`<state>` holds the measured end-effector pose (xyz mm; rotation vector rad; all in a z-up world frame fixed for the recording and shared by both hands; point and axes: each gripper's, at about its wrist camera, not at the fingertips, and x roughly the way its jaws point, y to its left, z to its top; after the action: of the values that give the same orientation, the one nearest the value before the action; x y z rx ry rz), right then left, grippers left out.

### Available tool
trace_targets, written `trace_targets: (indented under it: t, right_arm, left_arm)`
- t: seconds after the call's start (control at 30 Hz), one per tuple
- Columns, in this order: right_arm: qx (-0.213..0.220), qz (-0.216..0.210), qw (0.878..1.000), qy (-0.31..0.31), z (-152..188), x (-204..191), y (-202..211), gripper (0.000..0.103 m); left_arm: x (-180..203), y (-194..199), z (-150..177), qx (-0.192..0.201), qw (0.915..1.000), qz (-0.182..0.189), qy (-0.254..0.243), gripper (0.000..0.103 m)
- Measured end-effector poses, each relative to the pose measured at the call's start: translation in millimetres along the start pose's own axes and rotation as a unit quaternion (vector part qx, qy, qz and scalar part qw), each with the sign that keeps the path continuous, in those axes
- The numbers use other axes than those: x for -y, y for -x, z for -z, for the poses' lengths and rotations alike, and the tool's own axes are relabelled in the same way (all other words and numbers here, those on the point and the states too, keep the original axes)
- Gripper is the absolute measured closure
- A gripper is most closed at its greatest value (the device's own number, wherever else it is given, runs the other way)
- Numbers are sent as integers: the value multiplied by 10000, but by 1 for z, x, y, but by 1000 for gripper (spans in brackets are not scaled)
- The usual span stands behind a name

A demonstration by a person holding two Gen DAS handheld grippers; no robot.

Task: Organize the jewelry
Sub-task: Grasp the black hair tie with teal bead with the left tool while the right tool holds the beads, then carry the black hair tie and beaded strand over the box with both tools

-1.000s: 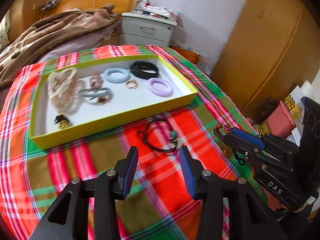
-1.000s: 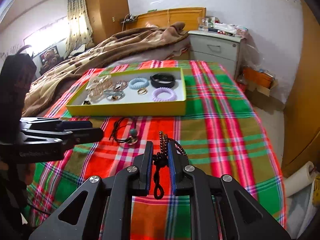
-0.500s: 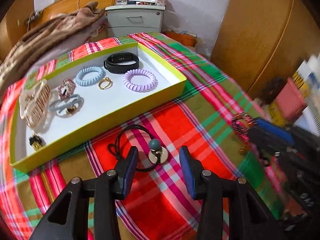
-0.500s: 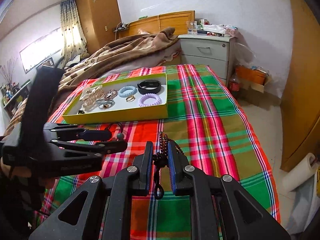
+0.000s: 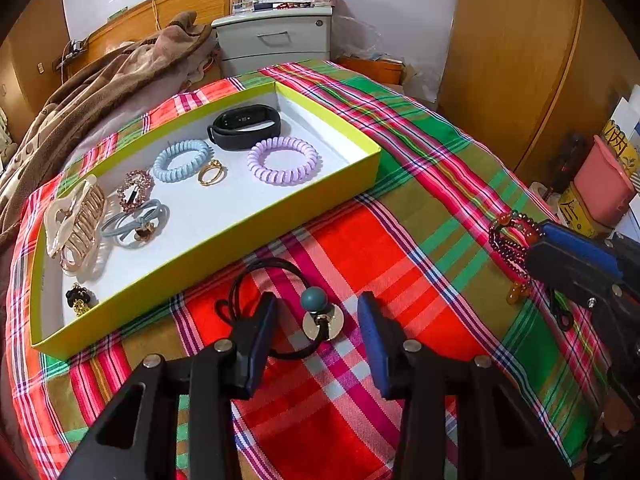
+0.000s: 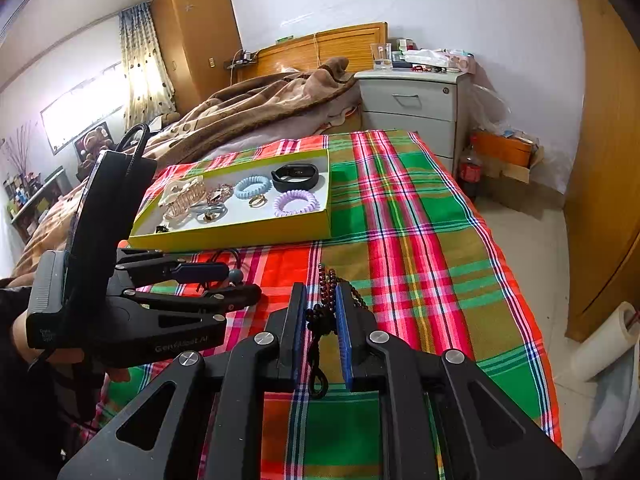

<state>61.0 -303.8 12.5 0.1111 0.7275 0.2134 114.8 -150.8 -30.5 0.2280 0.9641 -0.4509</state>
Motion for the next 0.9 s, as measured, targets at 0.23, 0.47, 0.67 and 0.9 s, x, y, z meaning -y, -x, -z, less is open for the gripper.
trace_targets:
  t: [0.23, 0.47, 0.67, 0.9]
  right_arm:
    - [-7, 15, 10000, -28, 0, 1, 0, 88]
    - [-2, 52, 10000, -30, -1, 1, -1, 88]
    - [23, 76, 10000, 15, -3, -3, 0, 88]
    - [85, 94, 9999, 37, -11, -9, 2, 88]
  left_arm:
    - [-2, 2, 1, 14, 10000, 44, 24, 81]
    - [-5, 5, 2, 42, 9998, 185, 54, 85]
    - [-12, 14, 2, 177, 9992, 287, 202, 88]
    - [-30, 30, -2, 390, 9979, 344, 380, 88]
